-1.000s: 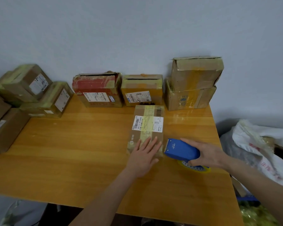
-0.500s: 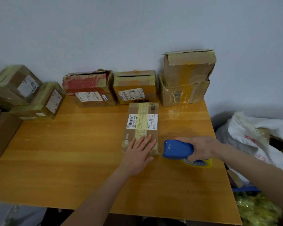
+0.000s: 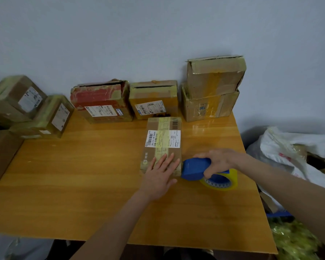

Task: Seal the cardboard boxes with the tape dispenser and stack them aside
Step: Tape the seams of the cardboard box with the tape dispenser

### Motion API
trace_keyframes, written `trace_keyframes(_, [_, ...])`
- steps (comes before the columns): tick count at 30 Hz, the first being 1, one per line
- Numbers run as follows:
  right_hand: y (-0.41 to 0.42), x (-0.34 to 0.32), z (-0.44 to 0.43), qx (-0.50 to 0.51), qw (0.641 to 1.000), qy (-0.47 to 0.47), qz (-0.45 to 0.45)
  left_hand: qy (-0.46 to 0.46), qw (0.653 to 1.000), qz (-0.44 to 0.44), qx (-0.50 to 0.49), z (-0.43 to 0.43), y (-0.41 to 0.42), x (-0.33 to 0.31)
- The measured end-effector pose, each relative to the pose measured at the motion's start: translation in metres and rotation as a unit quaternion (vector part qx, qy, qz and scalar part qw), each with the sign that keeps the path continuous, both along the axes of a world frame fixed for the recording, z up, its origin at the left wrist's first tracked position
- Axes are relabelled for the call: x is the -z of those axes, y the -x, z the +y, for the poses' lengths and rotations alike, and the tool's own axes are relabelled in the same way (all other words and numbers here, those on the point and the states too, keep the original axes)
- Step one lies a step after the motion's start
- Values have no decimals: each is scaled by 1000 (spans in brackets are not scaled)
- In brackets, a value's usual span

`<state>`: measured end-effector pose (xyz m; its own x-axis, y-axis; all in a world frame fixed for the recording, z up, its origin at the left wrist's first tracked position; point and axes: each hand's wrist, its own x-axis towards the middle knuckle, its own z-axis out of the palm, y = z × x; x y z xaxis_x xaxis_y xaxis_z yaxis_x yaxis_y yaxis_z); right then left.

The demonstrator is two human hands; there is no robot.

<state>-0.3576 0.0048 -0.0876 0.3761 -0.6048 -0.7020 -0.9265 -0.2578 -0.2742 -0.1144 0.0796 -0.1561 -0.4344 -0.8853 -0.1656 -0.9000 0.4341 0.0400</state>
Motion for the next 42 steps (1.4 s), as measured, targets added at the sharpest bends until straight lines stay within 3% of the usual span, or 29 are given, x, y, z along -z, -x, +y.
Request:
trace_keyframes(5, [4,4,12,-53,991,59,104,-5,1000,-11,0,-1,-1,1])
trace_keyframes(8, [23,10,12,118,991,18,-55,-6,1000,-4,0,-3,-2,2])
trace_keyframes(12, [23,24,9,287,934,35,-208,-10,1000,0,-4,-2,0,2])
trace_keyframes(14, [20,36,8,389,876,36,-284,-11,1000,3,-7,-1,1,1])
trace_keyframes(17, [19,53,11,566,731,-16,-381,-13,1000,17,-21,1,5,1])
trace_keyframes(19, [16,59,11,630,643,-76,-429,-11,999,25,-28,2,7,0])
trace_keyframes(20, [13,62,11,645,615,-95,-444,-12,999,28,-29,2,8,-1])
trace_keyframes(22, [9,69,11,656,601,-103,-445,-13,999,31,-30,3,8,-2])
trace_keyframes(24, [6,75,12,657,614,-98,-426,-15,999,40,-30,2,8,-2])
trace_keyframes(26, [5,74,16,649,653,-81,-382,-20,998,56,-29,1,7,-4])
trace_keyframes(29, [11,64,19,565,772,11,-289,-28,995,94,-37,3,3,-9])
trace_keyframes(31, [13,53,21,426,876,129,-186,-21,991,113,-67,8,-4,-12])
trace_keyframes(32, [8,45,25,352,906,192,-137,-13,990,111,-85,10,-9,-13])
trace_keyframes(34, [-18,33,41,209,932,277,-107,2,990,91,-106,12,-15,-14])
trace_keyframes(37, [-72,41,68,38,949,292,-116,4,995,47,-86,13,-15,-13])
trace_keyframes(42, [-92,69,80,-5,961,260,-91,-9,997,37,-65,13,-16,-1])
